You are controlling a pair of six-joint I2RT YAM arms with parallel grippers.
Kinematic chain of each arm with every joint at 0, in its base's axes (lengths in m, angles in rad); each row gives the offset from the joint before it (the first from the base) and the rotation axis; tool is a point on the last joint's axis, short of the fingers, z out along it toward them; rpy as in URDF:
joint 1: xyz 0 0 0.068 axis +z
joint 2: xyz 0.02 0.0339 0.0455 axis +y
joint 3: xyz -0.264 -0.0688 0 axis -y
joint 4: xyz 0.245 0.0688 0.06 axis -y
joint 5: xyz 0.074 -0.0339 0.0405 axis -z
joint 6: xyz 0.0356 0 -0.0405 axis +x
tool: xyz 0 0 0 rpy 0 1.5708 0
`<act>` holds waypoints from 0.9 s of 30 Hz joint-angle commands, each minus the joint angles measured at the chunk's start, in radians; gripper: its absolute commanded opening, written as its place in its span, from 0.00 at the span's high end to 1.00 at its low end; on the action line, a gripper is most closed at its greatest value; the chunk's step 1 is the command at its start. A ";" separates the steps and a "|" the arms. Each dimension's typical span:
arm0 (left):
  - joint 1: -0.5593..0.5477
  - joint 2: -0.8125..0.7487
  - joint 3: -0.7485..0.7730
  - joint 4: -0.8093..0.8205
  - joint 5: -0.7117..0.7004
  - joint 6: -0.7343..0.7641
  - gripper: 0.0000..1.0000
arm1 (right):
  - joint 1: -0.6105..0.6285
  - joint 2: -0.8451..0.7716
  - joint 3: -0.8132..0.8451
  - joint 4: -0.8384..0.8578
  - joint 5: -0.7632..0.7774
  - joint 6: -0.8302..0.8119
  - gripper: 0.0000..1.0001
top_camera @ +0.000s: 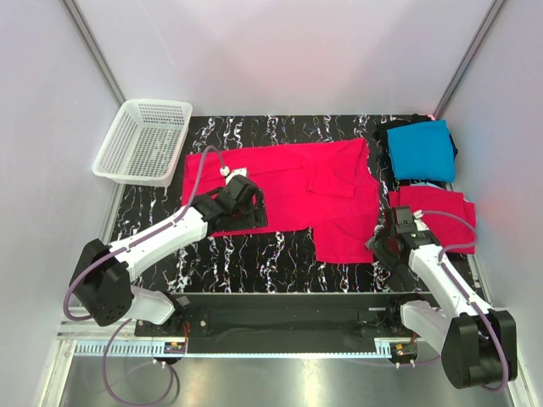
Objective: Fold and stack the t-shirts
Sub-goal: Fold the tshirt
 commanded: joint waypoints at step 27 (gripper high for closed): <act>0.009 -0.093 0.000 0.019 -0.019 0.014 0.21 | 0.014 0.235 0.113 -0.020 -0.027 -0.050 0.47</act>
